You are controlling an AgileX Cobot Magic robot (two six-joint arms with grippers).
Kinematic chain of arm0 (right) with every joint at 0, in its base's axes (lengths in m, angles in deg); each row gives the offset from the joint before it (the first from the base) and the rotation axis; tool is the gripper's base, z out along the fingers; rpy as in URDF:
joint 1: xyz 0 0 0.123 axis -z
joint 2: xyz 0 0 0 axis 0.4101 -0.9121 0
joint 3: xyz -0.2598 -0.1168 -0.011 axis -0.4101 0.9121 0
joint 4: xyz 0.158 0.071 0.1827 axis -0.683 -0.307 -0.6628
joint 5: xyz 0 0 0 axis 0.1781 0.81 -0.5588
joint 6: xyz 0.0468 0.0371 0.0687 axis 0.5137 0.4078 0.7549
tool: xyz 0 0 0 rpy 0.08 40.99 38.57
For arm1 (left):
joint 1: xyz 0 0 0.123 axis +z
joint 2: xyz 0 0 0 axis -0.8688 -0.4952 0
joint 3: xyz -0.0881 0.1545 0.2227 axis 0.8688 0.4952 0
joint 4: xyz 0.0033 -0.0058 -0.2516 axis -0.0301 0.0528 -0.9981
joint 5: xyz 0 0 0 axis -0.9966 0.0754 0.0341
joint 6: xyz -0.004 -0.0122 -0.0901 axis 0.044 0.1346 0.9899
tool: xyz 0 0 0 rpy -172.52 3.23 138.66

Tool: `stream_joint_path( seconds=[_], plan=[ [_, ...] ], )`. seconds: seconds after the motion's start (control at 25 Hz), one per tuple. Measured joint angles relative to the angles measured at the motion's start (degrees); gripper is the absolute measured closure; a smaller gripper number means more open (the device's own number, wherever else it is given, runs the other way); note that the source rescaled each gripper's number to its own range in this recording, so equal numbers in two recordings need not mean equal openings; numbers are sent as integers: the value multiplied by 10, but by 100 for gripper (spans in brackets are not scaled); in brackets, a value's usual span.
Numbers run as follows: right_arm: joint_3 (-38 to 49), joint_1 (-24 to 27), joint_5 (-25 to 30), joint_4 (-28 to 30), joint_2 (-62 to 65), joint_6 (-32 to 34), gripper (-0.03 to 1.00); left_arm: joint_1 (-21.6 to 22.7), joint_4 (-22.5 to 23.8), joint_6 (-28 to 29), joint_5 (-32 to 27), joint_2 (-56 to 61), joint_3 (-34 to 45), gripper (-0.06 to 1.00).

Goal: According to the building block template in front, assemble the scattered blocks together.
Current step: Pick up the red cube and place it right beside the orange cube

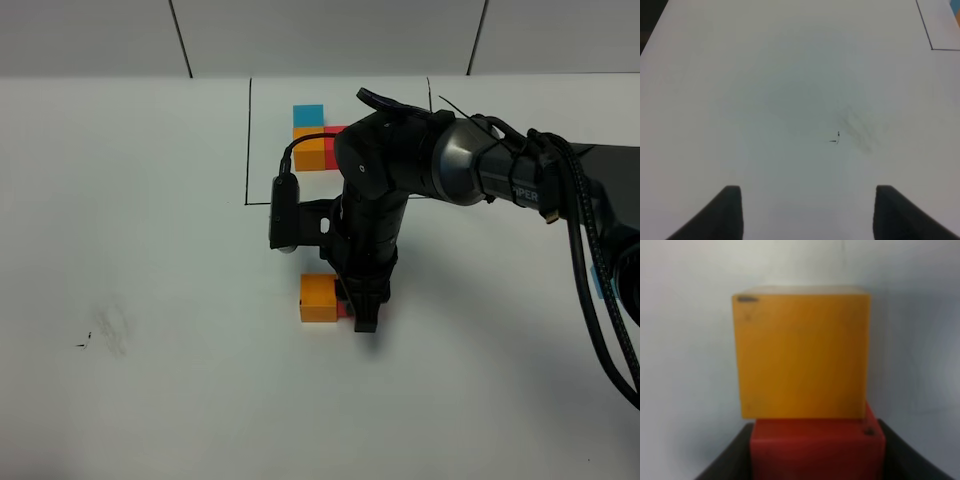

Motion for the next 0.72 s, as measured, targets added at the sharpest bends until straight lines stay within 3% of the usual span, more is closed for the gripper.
stream_joint_path(
  seconds=[0.72],
  plan=[
    [-2, -1, -7, -6, -23, -1, 97, 0, 0, 0, 0, 0, 0, 72]
  ],
)
